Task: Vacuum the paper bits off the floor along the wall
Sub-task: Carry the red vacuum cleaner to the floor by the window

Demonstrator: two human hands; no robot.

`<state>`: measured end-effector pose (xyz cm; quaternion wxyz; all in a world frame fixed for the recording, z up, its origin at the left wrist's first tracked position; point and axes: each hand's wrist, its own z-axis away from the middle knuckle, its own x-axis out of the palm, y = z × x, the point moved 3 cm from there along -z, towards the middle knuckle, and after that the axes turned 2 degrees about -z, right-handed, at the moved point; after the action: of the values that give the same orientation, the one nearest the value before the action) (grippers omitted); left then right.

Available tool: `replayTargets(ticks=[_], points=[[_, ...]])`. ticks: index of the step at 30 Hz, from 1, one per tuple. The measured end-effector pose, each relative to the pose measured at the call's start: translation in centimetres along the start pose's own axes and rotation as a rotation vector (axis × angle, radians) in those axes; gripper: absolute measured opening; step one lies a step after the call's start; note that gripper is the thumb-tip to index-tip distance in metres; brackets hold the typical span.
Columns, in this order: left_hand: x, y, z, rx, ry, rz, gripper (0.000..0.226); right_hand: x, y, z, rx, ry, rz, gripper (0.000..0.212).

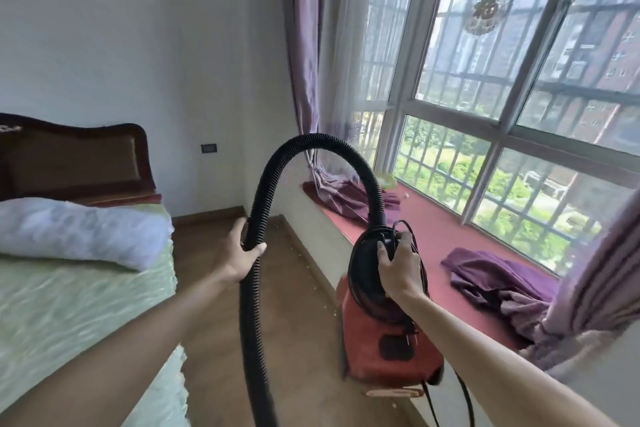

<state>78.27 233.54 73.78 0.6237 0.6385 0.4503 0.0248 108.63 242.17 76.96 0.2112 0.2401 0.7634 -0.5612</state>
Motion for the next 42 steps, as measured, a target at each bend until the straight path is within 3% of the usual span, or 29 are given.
replayTargets(ticks=[9,17,25,35,42], points=[[-0.8,-3.9,-8.0,-0.176,0.129,-0.053,0.072,11.9,-3.0,-10.9,-0.054,-0.205,-0.069,0.027],[-3.5,-6.8,-13.7,-0.234,0.249,-0.174,0.048,20.7,-7.7,-17.8,-0.158,-0.327,-0.086,0.029],[-6.2,-11.0,-18.3,-0.28,0.336,-0.208,0.042,29.6,-11.1,-20.7,-0.179,-0.428,-0.069,0.026],[-10.4,-18.1,-29.7,-0.303,0.275,-0.19,0.045,40.8,-16.4,-25.6,-0.149,-0.416,-0.099,0.025],[-12.2,-21.2,-39.2,-0.249,0.156,-0.179,0.052,45.8,-18.4,-29.5,-0.054,-0.316,-0.121,0.024]])
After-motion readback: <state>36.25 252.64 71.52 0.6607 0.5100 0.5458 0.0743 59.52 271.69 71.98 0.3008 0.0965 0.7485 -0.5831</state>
